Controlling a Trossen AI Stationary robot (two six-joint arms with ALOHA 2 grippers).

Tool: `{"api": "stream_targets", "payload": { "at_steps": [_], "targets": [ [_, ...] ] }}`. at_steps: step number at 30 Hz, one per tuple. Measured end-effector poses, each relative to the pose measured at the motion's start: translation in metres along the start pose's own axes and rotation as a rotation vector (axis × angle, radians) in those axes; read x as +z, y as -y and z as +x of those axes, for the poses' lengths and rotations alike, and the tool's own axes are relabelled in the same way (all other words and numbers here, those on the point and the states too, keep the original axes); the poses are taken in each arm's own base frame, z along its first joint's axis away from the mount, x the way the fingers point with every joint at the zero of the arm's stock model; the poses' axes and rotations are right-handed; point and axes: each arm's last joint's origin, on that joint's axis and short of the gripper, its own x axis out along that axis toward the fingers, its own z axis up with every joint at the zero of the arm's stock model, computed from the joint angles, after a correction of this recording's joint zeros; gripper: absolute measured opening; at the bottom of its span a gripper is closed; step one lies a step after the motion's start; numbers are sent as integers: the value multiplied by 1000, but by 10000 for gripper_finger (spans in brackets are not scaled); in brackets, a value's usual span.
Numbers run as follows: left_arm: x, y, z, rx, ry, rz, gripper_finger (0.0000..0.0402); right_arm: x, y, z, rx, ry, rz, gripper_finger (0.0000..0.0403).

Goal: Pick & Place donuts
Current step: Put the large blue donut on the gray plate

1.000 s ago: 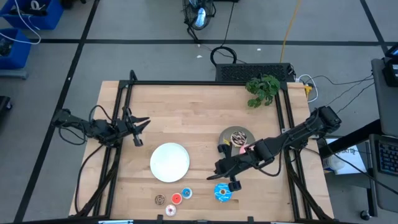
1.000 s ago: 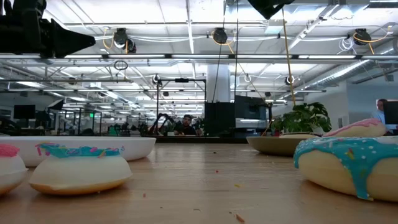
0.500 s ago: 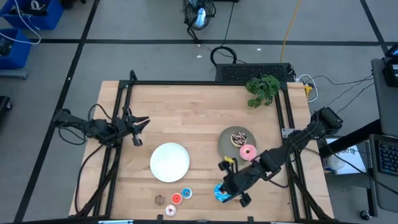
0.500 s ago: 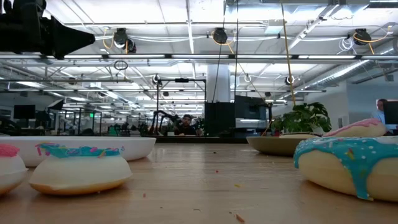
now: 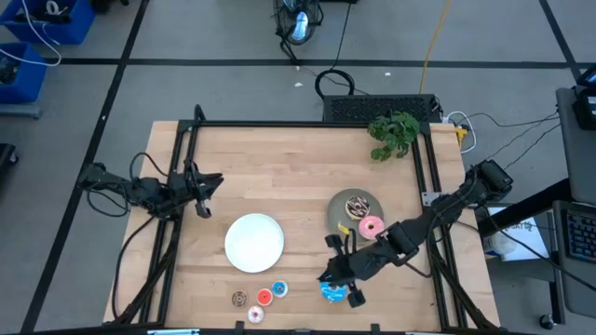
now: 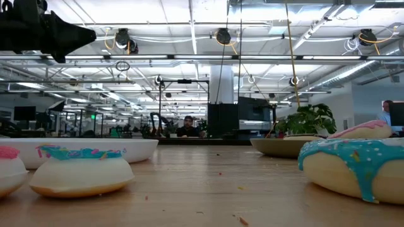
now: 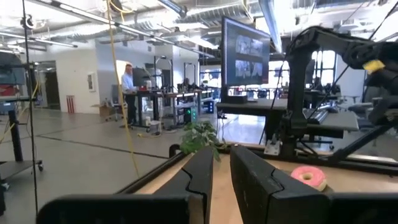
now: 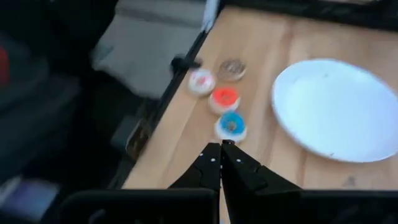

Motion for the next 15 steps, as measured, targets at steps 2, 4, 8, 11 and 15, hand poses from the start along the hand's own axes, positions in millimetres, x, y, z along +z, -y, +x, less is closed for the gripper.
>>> {"api": "stream_targets", "payload": {
  "at_steps": [2,4,8,11,15],
  "targets": [
    [0,0,0,-5,0,28,62,2,-1,0,-42,32,42,0],
    [-1,0,0,-7,-4,61,63,-1,0,3,-82,16,74,0],
    [-2,1,0,-30,-11,83,62,-12,1,15,-89,-43,163,0],
    [-1,2,0,-68,-1,89,62,-17,-1,24,-47,-80,171,0],
    [1,2,0,-78,23,113,62,-22,-5,44,-30,-193,157,0]
  ]
}}
